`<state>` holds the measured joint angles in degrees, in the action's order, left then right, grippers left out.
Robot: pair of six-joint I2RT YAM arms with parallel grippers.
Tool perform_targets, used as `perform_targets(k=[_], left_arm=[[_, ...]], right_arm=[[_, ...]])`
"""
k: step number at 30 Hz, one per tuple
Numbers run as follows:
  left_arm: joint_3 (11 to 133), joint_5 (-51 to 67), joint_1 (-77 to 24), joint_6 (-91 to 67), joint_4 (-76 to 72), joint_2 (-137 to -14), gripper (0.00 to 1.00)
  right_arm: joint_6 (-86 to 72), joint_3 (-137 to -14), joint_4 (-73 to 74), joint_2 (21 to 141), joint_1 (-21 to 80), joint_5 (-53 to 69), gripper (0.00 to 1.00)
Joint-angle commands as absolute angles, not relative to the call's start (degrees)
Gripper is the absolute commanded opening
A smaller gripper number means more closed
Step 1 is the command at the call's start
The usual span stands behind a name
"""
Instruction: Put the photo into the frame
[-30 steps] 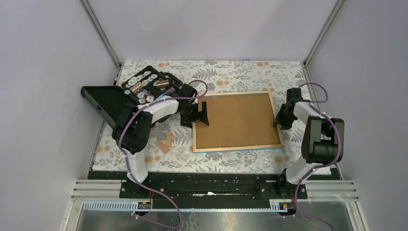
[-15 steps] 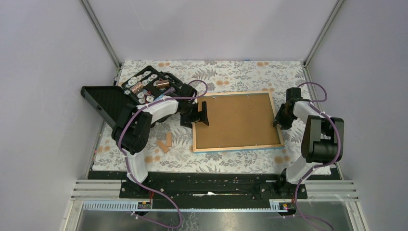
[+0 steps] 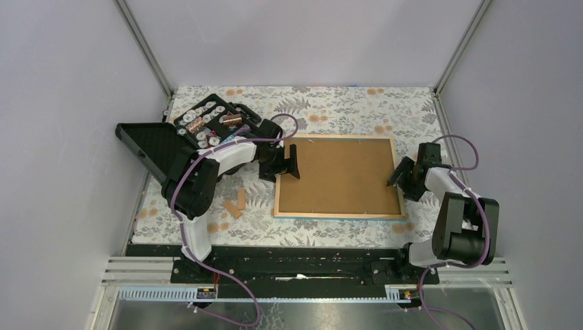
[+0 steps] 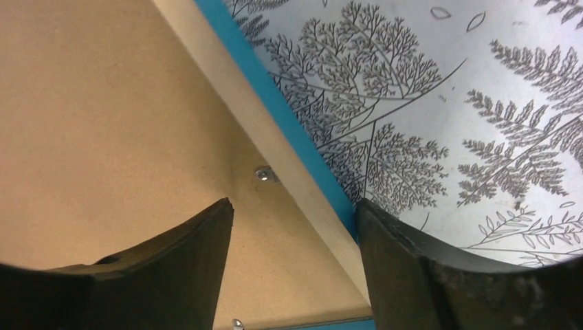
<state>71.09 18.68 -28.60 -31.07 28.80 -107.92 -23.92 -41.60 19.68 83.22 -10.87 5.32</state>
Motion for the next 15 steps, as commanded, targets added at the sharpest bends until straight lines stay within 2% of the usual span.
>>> perform_targets(k=[1,7,15], left_arm=[[74.97,20.42,-30.21,-31.53,26.03,-111.44,0.99],[83.74,20.47,-31.5,-34.05,28.27,-118.11,0.99],[107.81,20.14,-34.48,-33.74,22.76,-134.48,0.99]], right_arm=[[-26.79,-38.73,21.5,79.37,-10.63,13.3,0.76],[-29.75,-32.96,19.21,73.36,-10.63,21.59,0.83],[-39.01,-24.17,14.71,63.87,-8.9,30.17,0.86]])
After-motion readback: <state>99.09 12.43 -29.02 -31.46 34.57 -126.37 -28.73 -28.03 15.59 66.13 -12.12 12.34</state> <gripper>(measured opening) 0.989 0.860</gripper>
